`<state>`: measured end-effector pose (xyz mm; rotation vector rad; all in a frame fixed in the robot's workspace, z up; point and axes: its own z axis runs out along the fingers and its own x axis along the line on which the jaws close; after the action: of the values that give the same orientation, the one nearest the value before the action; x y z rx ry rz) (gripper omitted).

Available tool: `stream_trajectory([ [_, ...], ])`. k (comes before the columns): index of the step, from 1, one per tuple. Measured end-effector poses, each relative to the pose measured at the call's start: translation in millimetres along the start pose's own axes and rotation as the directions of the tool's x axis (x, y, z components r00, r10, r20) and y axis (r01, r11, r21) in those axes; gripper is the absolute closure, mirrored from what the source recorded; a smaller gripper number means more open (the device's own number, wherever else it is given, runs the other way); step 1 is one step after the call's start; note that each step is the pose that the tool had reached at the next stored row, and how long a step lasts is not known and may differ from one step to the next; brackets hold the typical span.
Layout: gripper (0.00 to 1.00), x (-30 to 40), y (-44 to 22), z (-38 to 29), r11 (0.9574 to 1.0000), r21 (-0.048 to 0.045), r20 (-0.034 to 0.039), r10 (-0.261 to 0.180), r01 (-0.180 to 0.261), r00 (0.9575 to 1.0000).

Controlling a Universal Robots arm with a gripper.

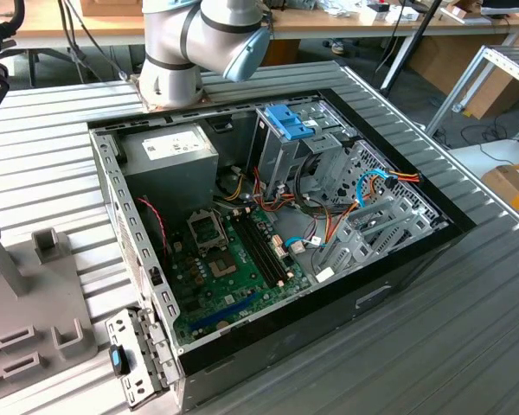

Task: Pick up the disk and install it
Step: 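Reach for the disk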

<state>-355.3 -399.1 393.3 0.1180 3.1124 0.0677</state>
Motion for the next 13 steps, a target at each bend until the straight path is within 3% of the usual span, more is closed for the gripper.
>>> stream_trajectory([
  [6, 0.89, 3.1, -0.3, -0.1, 1.0000, 0.0000, 0.0000, 0.000, 0.000, 1.0000],
  [13, 0.89, 13.6, -1.0, -0.4, 1.0000, 0.0000, -0.0001, 0.000, 0.000, 1.0000],
])
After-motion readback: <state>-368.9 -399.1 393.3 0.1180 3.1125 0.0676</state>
